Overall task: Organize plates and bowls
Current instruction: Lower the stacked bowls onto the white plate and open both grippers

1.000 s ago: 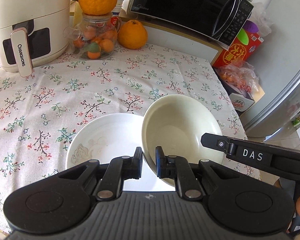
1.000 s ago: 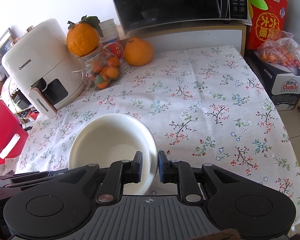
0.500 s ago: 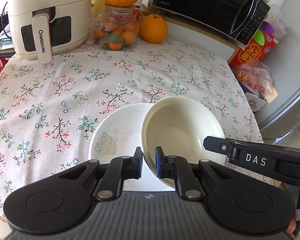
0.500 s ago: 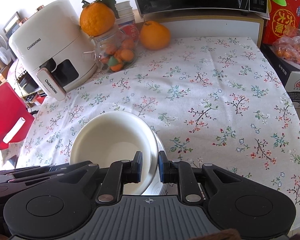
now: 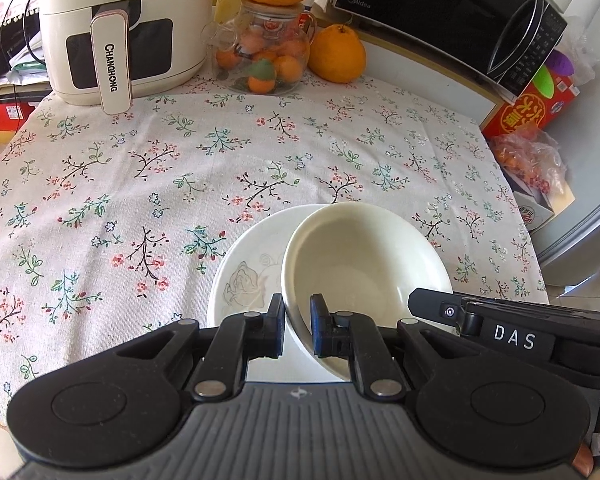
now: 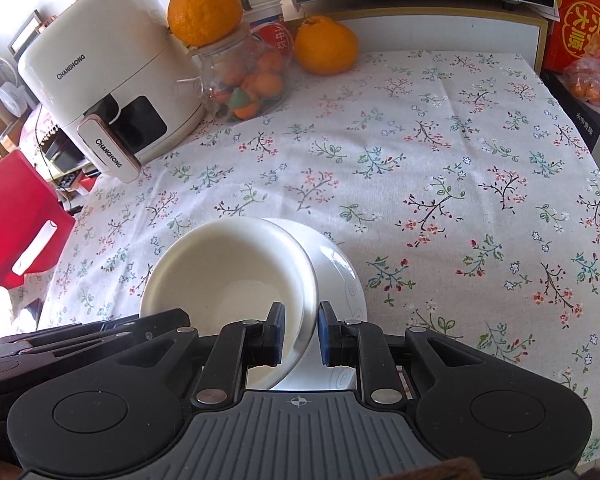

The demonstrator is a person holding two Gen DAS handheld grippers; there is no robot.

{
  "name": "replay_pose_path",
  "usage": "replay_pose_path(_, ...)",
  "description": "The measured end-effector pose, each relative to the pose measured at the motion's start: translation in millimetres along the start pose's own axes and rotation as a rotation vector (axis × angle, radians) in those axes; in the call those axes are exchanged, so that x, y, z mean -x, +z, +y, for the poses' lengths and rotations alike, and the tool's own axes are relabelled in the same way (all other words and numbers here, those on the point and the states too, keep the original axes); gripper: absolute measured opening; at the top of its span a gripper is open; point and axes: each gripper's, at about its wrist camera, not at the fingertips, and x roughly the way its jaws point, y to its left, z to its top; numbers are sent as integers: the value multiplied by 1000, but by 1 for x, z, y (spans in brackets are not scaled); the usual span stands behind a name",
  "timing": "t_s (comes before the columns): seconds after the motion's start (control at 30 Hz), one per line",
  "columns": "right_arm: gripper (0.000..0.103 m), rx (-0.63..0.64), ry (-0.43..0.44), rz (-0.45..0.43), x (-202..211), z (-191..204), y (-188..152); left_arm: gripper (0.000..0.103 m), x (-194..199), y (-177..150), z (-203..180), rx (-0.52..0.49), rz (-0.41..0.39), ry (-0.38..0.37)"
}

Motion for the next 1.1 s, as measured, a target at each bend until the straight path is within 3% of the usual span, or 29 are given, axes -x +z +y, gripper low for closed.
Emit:
replay_pose_path(0.93,20,5,21,5,-1,1,0,12,-2,1,3,25,6,8)
replay_pose_path(1.1,20,14,17,-18,4,1,1,20,3,2,4,27,-16,39)
